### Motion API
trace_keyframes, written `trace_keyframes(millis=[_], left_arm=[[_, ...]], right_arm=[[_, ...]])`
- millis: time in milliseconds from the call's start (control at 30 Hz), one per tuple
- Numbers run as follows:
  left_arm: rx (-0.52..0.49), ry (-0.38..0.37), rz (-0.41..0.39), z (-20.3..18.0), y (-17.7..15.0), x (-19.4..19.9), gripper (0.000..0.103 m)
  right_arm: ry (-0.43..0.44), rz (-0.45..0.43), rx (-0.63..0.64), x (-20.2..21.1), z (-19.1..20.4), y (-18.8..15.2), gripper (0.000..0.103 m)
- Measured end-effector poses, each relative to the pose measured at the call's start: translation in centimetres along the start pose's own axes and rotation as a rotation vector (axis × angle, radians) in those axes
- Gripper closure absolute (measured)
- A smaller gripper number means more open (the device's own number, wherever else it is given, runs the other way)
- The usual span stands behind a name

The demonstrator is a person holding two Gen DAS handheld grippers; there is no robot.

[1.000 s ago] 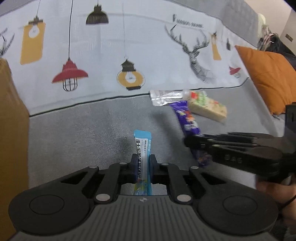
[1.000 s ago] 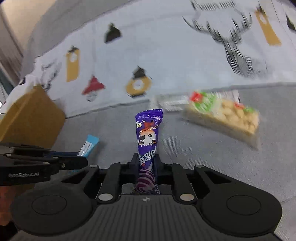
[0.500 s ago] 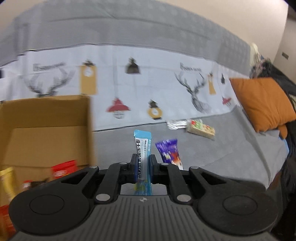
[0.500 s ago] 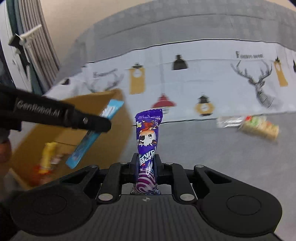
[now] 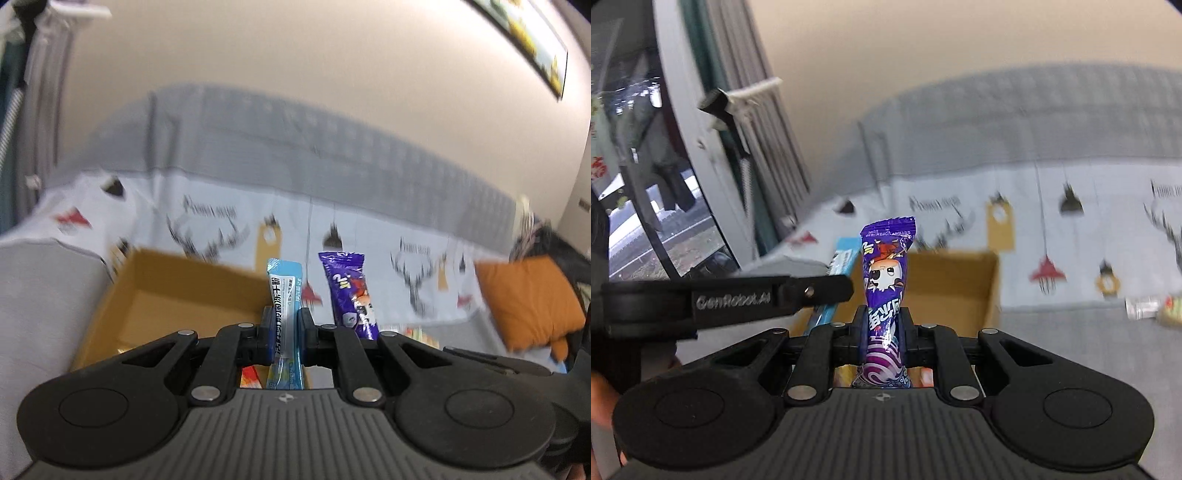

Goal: Organize snacks
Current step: 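Carry the blue stick and purple bar into the box and release both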

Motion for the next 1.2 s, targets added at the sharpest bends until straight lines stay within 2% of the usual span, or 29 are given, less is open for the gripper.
trace_keyframes(millis=[100,233,467,667,767,800,833,867,900,933,1000,1100,1200], left_arm=[[-0.018,0.031,-0.060,0.9,1.0,2.7,0.090],[0.041,0.045,-0.065,3.4,0.8,3.1,0.090],[0.172,0.086,0.015,10.5,-3.6,-1.0,0.090],[0.272,0.125,0.109,15.7,-7.5,-4.7,0.090],[0.294,0.091,0.129,16.3,-8.3,-5.2,0.086],[0.298,0.079,0.125,16.2,-8.2,-5.2,0.080],[0.300,0.077,0.121,16.1,-8.1,-5.0,0.053],[0.295,0.089,0.113,15.7,-7.7,-4.7,0.037],[0.285,0.101,0.101,15.4,-7.4,-4.5,0.014],[0.263,0.115,0.082,14.9,-7.0,-4.1,0.010],[0.222,0.121,0.072,13.2,-6.4,-3.9,0.008],[0.191,0.108,0.067,10.6,-5.9,-4.2,0.001],[0.130,0.099,0.060,7.4,-5.5,-5.6,0.000]], right_arm=[[-0.005,-0.017,0.033,0.5,1.3,0.7,0.087],[-0.042,0.035,0.067,-1.0,1.9,-0.6,0.087],[-0.109,0.191,0.089,-6.7,2.1,-4.7,0.087],[-0.147,0.280,0.074,-11.6,2.4,-7.2,0.087],[-0.100,0.303,0.067,-13.3,3.0,-8.0,0.084],[-0.092,0.286,0.067,-13.3,3.3,-8.0,0.079],[-0.094,0.276,0.066,-13.4,3.3,-7.9,0.058],[-0.097,0.264,0.060,-13.3,3.2,-7.8,0.045],[-0.091,0.247,0.046,-13.0,3.0,-7.5,0.025],[-0.081,0.231,0.031,-12.6,2.6,-7.3,0.019],[-0.078,0.197,0.000,-11.7,1.2,-6.6,0.019],[-0.087,0.146,-0.050,-9.8,-1.9,-6.0,0.012],[-0.109,0.098,-0.110,-7.8,-6.1,-6.0,0.009]])
Point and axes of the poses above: each gripper's, at about its wrist camera, not at the fingertips, and x roughly against the way its jaws point, z to its left, y to its top, the point moved 7 cm from there along -x, roughly the way its jaws point, and after that the axes turned 15 degrees about -y, right-handed, at the moved point
